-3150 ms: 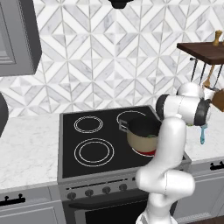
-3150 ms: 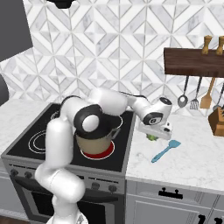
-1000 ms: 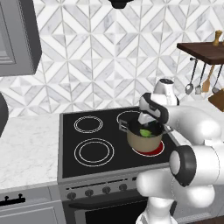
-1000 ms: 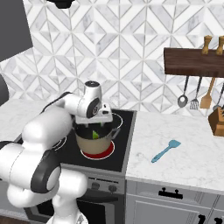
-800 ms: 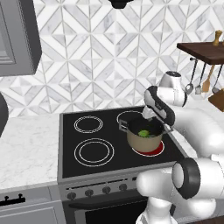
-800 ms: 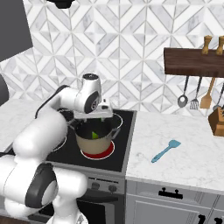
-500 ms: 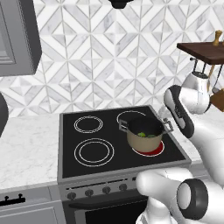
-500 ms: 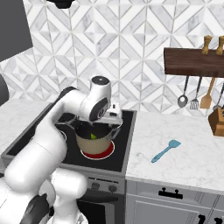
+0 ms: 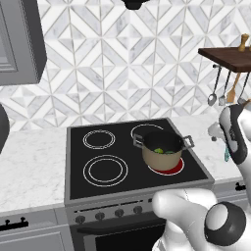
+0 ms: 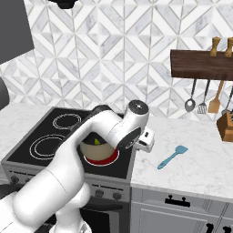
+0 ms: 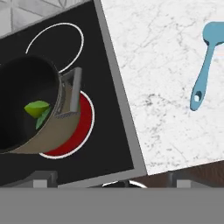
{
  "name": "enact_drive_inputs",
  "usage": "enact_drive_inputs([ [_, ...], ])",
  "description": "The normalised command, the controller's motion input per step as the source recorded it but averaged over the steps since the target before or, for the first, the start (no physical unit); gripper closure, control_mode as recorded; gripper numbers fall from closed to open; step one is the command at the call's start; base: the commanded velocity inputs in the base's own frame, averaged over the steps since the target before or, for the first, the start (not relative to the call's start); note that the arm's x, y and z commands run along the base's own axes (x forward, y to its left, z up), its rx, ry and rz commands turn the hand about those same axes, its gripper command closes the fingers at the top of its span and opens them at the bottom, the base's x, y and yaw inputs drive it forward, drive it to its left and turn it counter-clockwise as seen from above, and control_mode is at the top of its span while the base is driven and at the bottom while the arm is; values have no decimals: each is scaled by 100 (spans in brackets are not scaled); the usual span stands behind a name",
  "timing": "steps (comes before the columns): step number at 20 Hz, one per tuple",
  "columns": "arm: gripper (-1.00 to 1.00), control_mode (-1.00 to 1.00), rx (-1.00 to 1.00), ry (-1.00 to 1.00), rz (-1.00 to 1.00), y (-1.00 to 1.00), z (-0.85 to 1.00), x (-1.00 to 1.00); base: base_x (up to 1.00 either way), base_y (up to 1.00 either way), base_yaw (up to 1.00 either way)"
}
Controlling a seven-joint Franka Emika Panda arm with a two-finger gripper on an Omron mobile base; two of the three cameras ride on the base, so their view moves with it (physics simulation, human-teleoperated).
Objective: Put the broccoli and lemon wedge in the pot. Retrieve the spatula and lightly stir the vegetables in the pot.
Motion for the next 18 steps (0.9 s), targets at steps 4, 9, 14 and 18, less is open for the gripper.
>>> enact_drive_inputs([
  [4,-100,-100,9,15,-32,-84,-28,7,0,0,0],
  [9,-100,-100,4,22,-29,-55,-42,24,0,0,0],
  [14,-100,-100,2,15,-9,-13,-43,15,0,0,0],
  [18,-100,-100,2,0,0,-3,-40,0,0,0,0],
])
